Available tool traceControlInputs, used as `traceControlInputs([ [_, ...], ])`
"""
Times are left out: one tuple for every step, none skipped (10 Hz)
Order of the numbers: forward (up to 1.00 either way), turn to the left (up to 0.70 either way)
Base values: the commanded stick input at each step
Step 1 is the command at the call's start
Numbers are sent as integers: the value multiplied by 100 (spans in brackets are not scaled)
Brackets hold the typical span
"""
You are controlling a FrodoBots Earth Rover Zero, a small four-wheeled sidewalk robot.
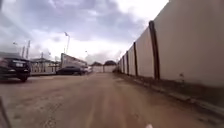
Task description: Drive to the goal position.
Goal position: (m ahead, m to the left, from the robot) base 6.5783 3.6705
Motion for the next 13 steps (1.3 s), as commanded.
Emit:
traceControlInputs([
  [70,0],
  [70,0],
  [70,0],
  [70,0],
  [70,0],
  [70,0],
  [70,7],
  [70,21],
  [70,16],
  [70,0],
  [70,0],
  [70,0],
  [70,0],
])
